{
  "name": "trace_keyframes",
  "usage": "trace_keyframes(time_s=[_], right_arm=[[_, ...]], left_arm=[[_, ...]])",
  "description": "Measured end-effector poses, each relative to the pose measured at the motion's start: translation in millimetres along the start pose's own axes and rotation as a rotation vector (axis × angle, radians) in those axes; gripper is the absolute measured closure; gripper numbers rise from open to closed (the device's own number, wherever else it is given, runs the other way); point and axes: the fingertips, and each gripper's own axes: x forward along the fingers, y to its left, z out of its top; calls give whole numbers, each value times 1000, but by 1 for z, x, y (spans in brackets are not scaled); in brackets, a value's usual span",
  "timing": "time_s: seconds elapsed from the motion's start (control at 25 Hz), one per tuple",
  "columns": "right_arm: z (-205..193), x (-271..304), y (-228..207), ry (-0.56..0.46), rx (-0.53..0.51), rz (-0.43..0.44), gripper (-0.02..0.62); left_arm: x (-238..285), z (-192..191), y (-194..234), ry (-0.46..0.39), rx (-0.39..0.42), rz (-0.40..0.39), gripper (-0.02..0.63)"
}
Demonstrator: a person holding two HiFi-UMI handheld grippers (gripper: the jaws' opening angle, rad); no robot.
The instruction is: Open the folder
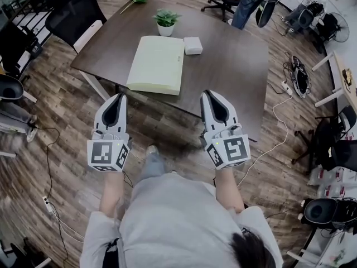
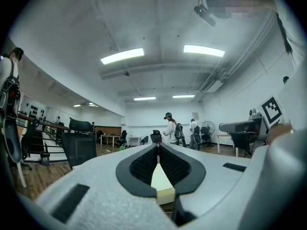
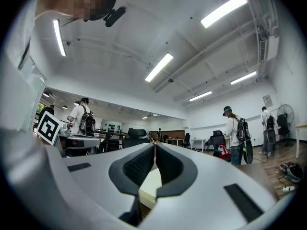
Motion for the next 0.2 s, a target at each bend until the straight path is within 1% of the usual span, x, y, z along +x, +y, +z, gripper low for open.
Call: trace_keyframes(time_s=[0.2], right_arm=[[0, -2, 2, -4, 18, -1, 578]], left_arm=[[-5, 1, 0, 1, 6, 2, 589]])
